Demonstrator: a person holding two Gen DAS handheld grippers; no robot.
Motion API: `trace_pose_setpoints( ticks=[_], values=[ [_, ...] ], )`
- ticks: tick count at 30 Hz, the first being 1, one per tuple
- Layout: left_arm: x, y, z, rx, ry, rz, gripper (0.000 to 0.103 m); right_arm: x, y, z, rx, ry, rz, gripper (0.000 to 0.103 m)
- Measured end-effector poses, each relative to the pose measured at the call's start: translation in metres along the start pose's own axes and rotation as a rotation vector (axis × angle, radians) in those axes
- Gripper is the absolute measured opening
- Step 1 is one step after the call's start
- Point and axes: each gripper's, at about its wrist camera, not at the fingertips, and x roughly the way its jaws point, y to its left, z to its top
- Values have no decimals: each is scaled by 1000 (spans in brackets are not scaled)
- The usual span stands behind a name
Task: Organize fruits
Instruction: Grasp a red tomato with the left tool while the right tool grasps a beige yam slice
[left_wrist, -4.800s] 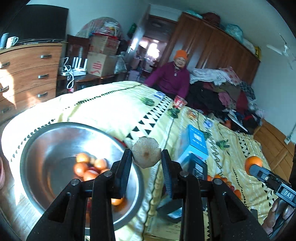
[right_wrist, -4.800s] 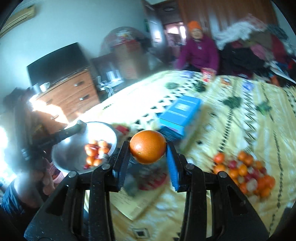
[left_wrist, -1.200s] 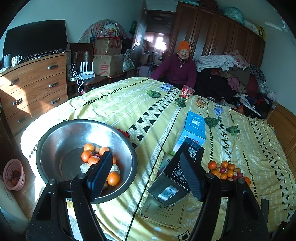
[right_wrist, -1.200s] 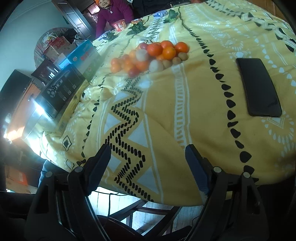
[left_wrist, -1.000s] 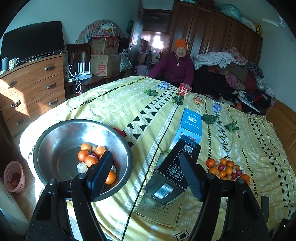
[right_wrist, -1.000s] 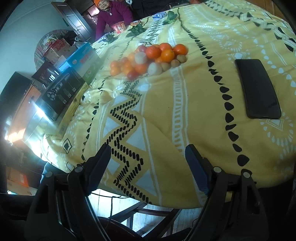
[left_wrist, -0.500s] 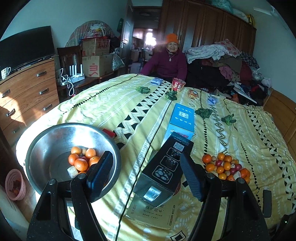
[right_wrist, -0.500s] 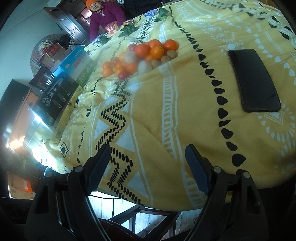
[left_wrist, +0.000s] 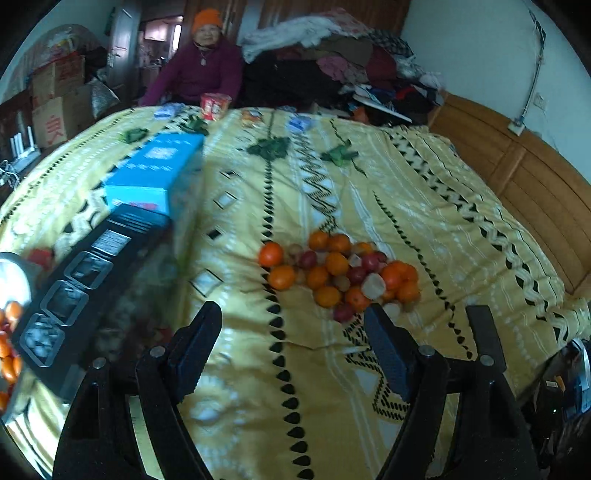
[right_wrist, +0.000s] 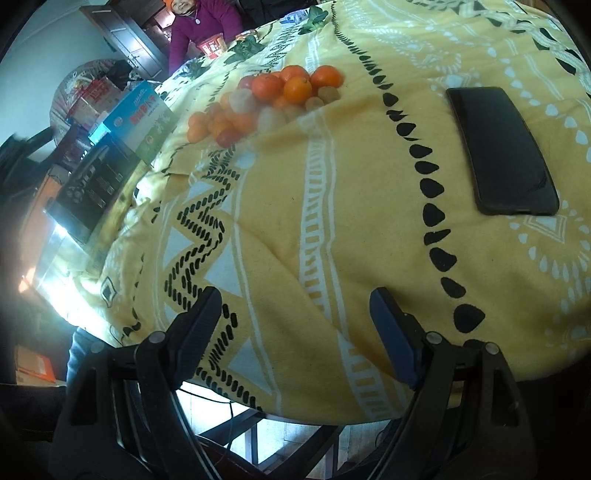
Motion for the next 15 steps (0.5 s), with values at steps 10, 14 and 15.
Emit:
trace_pose_setpoints(
  ticks=[10, 14, 15],
  values=[
    [133, -44, -8, 79, 171, -132, 66, 8, 0, 14, -32, -1, -24, 83],
    [168, -50, -13, 79, 211, -131, 62, 14, -1, 21, -31, 1, -26, 83],
    [174, -50, -14, 69, 221, -133, 59, 15, -1, 22, -31, 1, -25, 83]
  ],
)
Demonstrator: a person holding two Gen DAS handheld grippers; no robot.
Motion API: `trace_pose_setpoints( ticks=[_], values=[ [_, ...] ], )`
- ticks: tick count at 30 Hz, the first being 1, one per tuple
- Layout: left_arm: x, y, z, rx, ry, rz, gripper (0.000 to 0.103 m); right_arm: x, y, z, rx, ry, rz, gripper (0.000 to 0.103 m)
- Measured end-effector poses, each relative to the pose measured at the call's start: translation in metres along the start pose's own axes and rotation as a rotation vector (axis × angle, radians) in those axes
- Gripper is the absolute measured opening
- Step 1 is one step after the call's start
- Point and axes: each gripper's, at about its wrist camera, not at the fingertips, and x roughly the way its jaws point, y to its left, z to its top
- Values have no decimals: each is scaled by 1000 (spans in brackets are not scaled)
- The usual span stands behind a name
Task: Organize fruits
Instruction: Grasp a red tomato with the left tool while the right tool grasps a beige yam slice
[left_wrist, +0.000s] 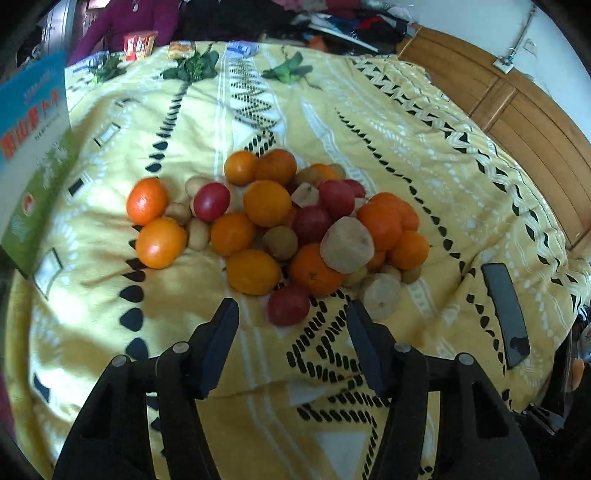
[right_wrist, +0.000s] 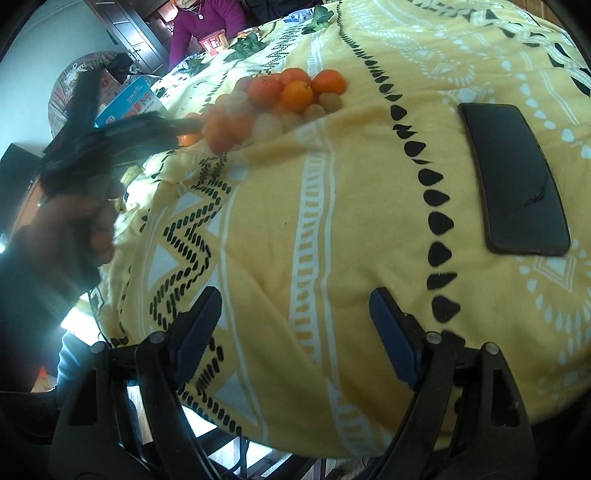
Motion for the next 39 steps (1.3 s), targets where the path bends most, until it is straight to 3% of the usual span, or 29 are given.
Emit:
trace_pose_setpoints(
  ticks=[6, 10, 17, 23, 29, 33, 36, 39],
  values=[
    [19, 0, -1, 2, 11, -3, 48, 3, 2, 18, 0, -24, 10, 83],
    [30, 2, -3, 10, 17, 0, 29, 8, 10, 43, -20, -62, 21, 65],
    [1, 14, -12, -9, -62, 0, 29, 40, 30, 100, -73, -121, 24, 61],
    [-25, 33, -20, -52, -91, 0, 29, 89, 30, 131, -62, -59, 15, 61],
    [-24, 35, -14, -60, -98, -17, 29, 112, 30, 137, -36, -27, -20, 61],
    [-26, 34, -13, -68, -105, -19, 29, 113, 32, 137, -46, -37, -43, 53],
    [-32, 34, -12, -66, -114, -15, 29, 110, 34, 133, -51, -40, -33, 26],
    [-41, 33, -12, -64, -122, -12, 29, 105, 40, 130, -66, -53, -10, 23]
  ],
)
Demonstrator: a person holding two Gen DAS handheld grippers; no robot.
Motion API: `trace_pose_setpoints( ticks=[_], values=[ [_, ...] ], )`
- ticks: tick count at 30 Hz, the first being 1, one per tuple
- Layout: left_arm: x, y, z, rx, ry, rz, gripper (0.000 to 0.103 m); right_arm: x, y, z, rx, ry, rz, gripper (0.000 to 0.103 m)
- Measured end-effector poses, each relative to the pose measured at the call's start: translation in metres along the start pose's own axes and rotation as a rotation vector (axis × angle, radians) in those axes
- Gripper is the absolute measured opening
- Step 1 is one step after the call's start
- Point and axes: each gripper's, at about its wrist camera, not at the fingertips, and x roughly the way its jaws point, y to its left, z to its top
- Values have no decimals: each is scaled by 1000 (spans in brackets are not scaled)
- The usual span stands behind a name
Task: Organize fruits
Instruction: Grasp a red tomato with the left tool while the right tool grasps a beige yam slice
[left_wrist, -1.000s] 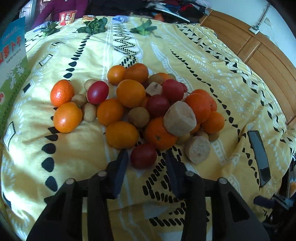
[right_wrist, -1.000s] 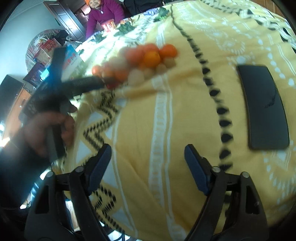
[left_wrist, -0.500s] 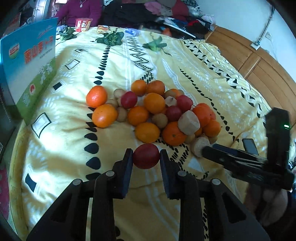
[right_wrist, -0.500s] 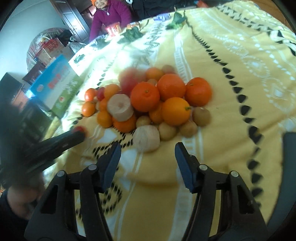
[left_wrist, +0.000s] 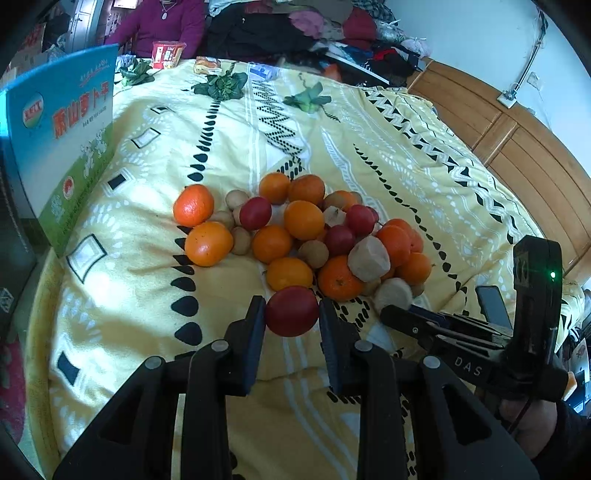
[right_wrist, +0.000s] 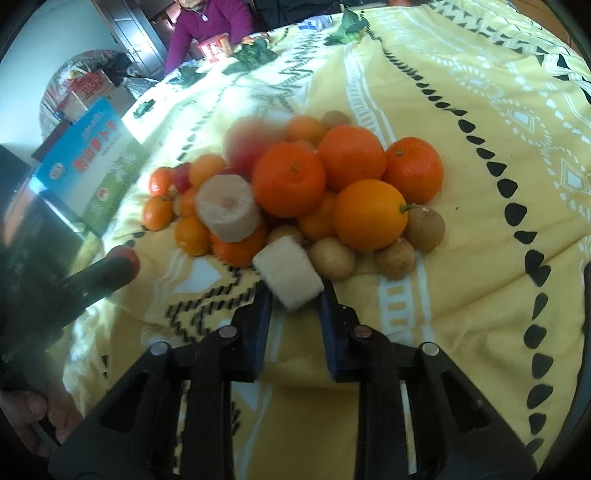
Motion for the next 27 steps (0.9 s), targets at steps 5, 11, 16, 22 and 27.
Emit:
trace_pose_setpoints(
  ticks=[5, 11, 16, 22, 27],
  values=[
    [-28, 2, 1, -12, -34, 4, 29, -19, 13, -3, -27, -31, 21, 21],
    [-57, 8, -5, -35, -69, 17, 29, -36, 16, -16, -51, -37, 7, 21],
    [-68, 9, -8, -33, -71, 16, 29, -33, 18, -19, -64, -16, -7, 24],
    [-65, 13, -14, -51, -45, 21, 29, -21, 19, -17, -99, -15, -24, 69],
    [-60, 9, -14, -38, -39, 19, 29, -7, 6, -13, -60, 4, -25, 65]
  ],
)
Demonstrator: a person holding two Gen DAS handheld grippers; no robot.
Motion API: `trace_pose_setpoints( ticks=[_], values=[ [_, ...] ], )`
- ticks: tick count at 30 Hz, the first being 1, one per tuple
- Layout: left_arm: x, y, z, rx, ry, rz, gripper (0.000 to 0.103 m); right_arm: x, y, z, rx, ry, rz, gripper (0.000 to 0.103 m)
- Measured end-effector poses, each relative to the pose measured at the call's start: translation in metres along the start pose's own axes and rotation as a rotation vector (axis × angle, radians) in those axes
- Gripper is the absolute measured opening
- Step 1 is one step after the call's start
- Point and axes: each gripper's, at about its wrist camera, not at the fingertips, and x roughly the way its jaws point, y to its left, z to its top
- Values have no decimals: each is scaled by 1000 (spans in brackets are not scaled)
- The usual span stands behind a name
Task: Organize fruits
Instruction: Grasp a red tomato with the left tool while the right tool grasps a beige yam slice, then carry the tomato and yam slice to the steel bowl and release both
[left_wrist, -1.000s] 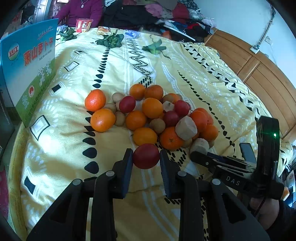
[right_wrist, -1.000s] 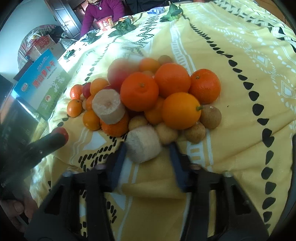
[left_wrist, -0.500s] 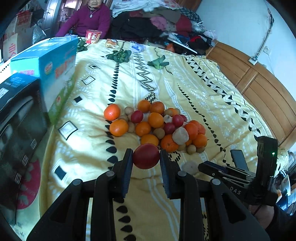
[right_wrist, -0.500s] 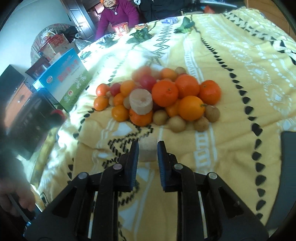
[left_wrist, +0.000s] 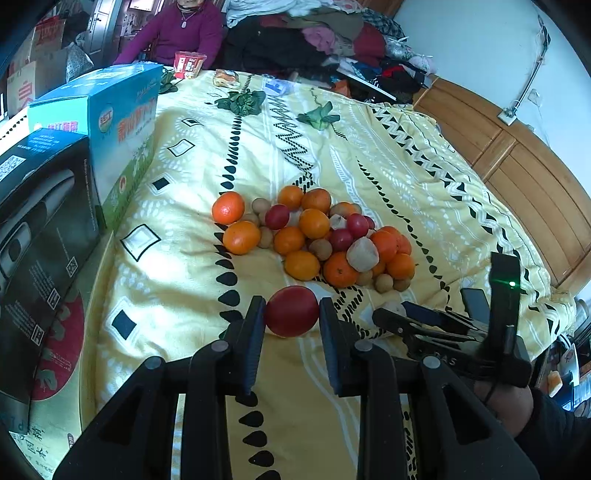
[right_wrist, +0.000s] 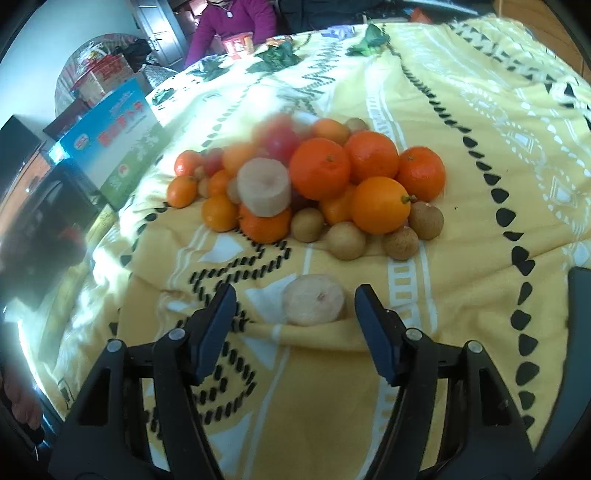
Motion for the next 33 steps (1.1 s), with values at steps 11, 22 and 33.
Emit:
trace_pose_setpoints(
  ticks=[11, 22, 33],
  values=[
    [-7, -4, 2, 9, -13, 0, 29, -20, 4, -5, -6, -27, -9, 38],
    [-111, 49, 22, -58, -221, 92, 29, -97, 103, 36, -175, -216, 116, 38],
    [-255, 186, -5, -287, -427, 317, 29, -105, 299, 48, -461, -209, 348, 38]
  ],
)
